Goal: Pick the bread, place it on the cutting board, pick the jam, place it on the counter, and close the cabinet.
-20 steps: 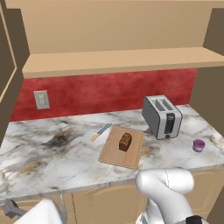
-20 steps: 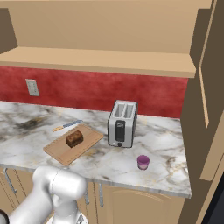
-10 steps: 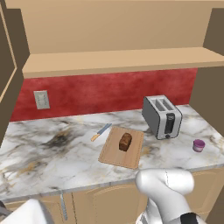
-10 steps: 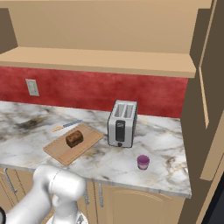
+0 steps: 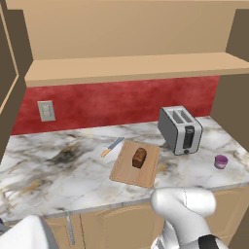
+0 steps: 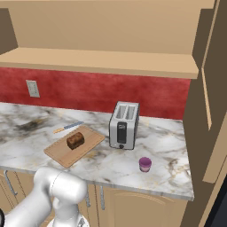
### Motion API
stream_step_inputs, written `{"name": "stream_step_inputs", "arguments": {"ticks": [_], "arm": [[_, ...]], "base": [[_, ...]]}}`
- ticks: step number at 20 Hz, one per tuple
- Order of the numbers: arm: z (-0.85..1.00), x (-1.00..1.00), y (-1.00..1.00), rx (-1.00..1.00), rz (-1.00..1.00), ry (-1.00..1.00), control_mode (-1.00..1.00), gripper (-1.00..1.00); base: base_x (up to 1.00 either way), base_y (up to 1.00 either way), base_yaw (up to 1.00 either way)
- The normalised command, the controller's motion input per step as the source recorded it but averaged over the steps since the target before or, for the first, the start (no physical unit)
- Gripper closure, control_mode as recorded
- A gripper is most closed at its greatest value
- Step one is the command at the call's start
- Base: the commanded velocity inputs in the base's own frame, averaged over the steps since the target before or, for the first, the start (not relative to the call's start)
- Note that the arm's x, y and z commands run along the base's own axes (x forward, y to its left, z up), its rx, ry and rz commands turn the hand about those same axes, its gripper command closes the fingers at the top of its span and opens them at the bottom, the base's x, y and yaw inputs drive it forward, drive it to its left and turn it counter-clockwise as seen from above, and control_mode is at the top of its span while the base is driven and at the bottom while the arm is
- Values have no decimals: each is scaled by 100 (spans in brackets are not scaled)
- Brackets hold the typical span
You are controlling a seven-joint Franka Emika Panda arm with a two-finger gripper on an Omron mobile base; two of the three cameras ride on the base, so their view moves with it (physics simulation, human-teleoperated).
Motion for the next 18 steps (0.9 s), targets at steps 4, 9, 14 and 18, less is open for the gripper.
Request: {"name": "stream_step_inputs", "arguments": {"ticks": [4,9,14,18], "arm": [[0,9,9,0,0,0,-100,-100],[0,11,11,0,0,0,-100,-100],[0,15,3,0,0,0,-100,-100],[0,13,0,0,-1,0,-100,-100]], "base": [[0,0,0],[0,0,0],[0,0,0],[0,0,0]]}}
